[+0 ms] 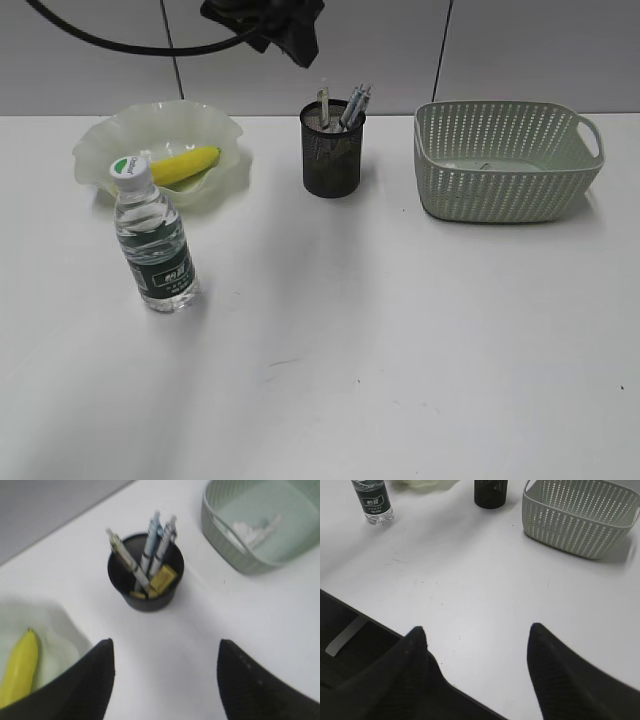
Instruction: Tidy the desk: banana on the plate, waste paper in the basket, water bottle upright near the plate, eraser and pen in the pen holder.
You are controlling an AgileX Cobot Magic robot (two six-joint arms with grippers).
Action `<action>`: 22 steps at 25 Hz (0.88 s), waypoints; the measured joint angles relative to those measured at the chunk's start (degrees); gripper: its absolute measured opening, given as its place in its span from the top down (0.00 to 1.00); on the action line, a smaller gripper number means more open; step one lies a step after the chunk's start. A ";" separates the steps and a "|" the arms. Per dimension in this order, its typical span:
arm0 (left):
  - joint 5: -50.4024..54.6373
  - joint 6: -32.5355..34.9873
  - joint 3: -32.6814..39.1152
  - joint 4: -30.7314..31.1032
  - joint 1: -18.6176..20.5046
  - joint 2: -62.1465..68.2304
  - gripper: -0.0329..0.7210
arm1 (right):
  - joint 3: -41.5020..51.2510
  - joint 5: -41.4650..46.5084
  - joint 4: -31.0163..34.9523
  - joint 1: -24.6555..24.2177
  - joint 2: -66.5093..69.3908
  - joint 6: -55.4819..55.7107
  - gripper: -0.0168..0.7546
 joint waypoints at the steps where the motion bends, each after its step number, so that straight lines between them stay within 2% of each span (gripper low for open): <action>1: 3.45 -0.48 0.00 0.13 0.00 -0.66 0.32 | 0.00 0.00 0.00 0.00 0.00 0.00 0.33; 5: 7.96 -5.49 1.06 0.66 0.00 -3.16 0.32 | 0.00 -0.05 0.00 0.00 0.00 0.00 0.33; 11: 8.29 -9.10 7.44 0.71 0.00 -10.84 0.32 | 0.00 -0.05 0.00 0.00 0.00 0.00 0.33; 15: 8.36 -9.45 15.29 0.77 0.00 -17.77 0.33 | 0.00 -0.05 0.00 0.00 0.00 0.00 0.33; 22: 8.52 -9.45 33.01 1.00 0.00 -33.29 0.35 | 0.00 -0.05 0.00 0.00 0.00 0.00 0.33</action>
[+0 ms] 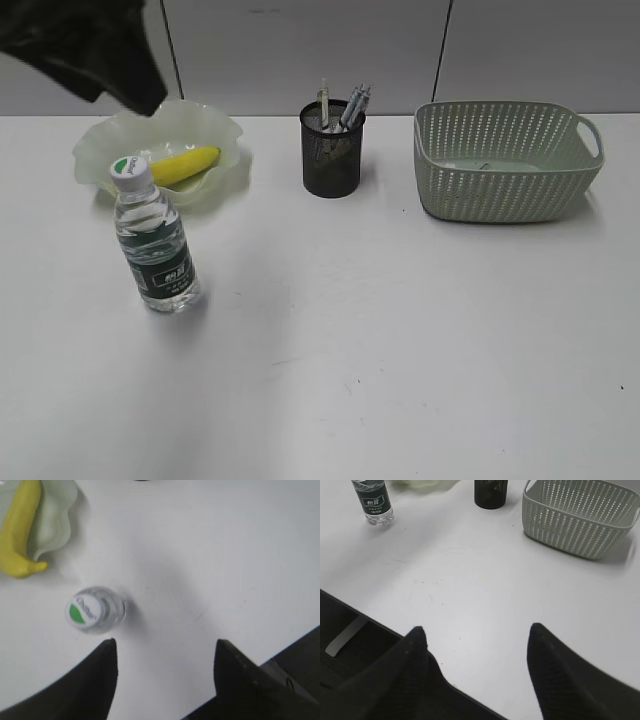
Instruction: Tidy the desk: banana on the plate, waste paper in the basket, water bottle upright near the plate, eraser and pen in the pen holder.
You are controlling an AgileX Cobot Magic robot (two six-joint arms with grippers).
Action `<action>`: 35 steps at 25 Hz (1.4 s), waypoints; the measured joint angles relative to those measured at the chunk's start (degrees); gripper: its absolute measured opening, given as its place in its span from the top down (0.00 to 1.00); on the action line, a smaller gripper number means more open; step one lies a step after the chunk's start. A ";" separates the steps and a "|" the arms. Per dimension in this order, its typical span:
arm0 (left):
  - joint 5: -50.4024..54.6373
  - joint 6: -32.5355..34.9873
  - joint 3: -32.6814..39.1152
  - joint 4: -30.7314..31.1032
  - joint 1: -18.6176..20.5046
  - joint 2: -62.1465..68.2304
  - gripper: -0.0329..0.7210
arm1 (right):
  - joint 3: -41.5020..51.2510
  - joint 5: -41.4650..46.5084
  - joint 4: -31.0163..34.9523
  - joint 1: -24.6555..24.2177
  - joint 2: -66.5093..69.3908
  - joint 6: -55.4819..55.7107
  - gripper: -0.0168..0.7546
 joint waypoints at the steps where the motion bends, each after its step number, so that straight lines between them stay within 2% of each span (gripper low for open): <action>1: 0.03 0.00 3.03 0.05 0.00 -2.87 0.35 | 0.00 0.00 0.00 0.00 0.00 0.00 0.33; 10: -0.98 0.00 28.22 0.21 0.00 -32.57 0.35 | 0.00 0.00 0.00 0.00 0.00 0.00 0.33; 21: -3.18 0.00 50.58 3.86 0.00 -73.48 0.38 | 0.00 -0.05 0.00 0.00 0.00 0.00 0.33; 26: -6.80 0.00 55.78 4.79 0.00 -85.59 0.39 | 0.00 -0.05 0.34 0.00 0.00 0.00 0.33; 35: -8.94 0.00 56.99 5.60 0.00 -85.43 0.39 | 0.00 -0.11 0.45 0.00 0.00 0.00 0.33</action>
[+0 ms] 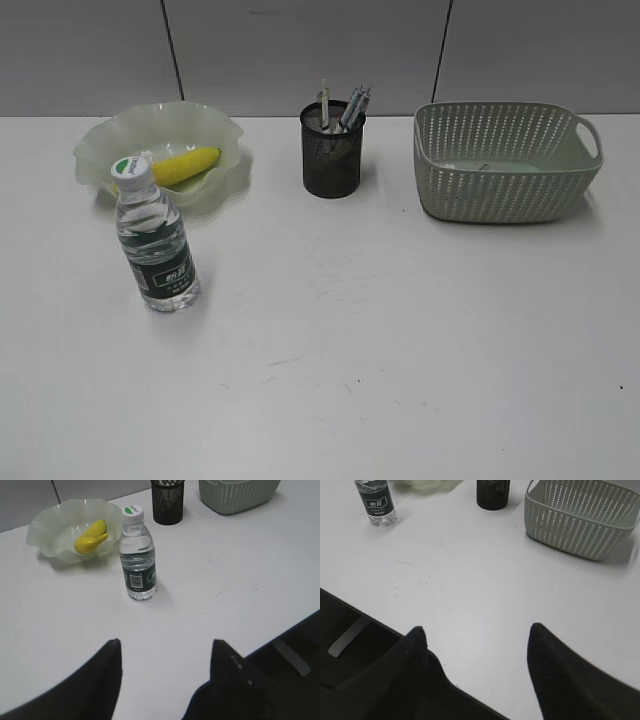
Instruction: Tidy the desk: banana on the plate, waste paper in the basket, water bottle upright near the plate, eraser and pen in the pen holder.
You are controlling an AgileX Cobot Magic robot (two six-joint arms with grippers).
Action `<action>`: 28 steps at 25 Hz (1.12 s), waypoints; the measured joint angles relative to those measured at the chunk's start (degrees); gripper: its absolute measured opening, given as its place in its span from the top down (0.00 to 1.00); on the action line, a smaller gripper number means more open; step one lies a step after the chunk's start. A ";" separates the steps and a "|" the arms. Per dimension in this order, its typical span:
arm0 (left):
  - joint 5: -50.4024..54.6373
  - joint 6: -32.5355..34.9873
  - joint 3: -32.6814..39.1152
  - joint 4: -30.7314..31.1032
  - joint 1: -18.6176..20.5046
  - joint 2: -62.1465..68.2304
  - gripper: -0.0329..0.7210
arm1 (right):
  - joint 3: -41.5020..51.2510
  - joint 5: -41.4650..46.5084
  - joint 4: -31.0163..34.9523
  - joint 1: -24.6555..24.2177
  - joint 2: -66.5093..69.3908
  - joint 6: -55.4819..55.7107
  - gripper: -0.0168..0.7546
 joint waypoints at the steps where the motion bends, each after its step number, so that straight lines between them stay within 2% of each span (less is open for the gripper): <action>1: 0.00 0.00 0.00 0.00 0.00 0.00 0.40 | 0.00 0.00 0.00 0.00 0.00 0.00 0.33; 14: -0.04 0.00 0.00 0.00 0.00 0.05 0.41 | 0.00 0.00 0.00 0.00 0.00 0.00 0.33; 20: -0.04 0.00 0.00 0.00 0.39 0.05 0.45 | 0.00 0.00 0.00 0.00 0.00 0.00 0.33; 22: -0.04 0.00 0.00 0.00 3.48 0.05 0.46 | 0.00 0.00 0.00 0.00 0.00 0.00 0.33; 24: -0.04 0.00 0.00 0.00 9.38 0.05 0.49 | 0.00 0.00 0.10 -1.67 0.00 0.00 0.33; 28: -0.04 0.00 0.00 0.00 20.83 -0.03 0.53 | 0.00 0.00 0.34 -12.09 0.00 0.00 0.33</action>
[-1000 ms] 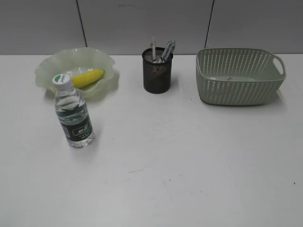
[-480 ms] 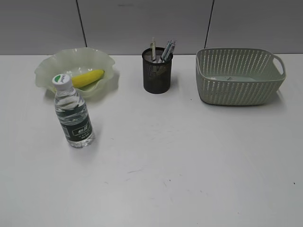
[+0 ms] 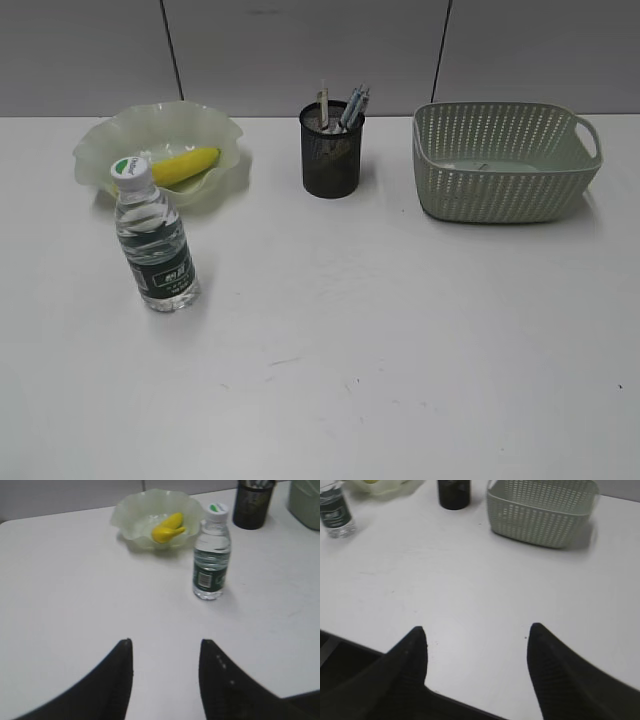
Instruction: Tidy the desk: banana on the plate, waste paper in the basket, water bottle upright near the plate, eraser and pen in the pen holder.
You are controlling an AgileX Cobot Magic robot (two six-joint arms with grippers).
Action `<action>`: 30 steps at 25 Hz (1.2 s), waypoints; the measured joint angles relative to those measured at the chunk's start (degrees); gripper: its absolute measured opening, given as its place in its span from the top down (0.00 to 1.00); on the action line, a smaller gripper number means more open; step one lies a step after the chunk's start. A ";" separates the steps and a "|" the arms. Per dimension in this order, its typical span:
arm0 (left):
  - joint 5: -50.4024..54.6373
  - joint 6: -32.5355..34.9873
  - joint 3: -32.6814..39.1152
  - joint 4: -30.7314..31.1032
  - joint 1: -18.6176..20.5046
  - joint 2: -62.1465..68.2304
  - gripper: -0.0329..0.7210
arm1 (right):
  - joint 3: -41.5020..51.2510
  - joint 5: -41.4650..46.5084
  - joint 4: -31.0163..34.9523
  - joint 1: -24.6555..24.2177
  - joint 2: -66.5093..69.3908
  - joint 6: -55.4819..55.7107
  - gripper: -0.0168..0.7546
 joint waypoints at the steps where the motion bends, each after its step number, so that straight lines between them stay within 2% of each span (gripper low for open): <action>1: -0.02 0.00 0.00 0.00 2.56 -0.36 0.54 | 0.00 0.00 0.06 -2.90 0.00 0.00 0.33; 4: -0.13 0.00 0.05 0.00 7.33 -1.04 0.58 | 0.00 -0.13 0.18 -9.52 -0.06 0.00 0.33; 8: -0.18 0.00 0.05 0.00 8.59 -1.04 0.63 | 0.00 -0.06 0.52 -13.60 -0.12 0.00 0.33; 30: -0.18 0.00 0.05 0.00 8.63 -1.04 0.65 | 0.00 -0.06 0.76 -13.75 -0.16 0.00 0.33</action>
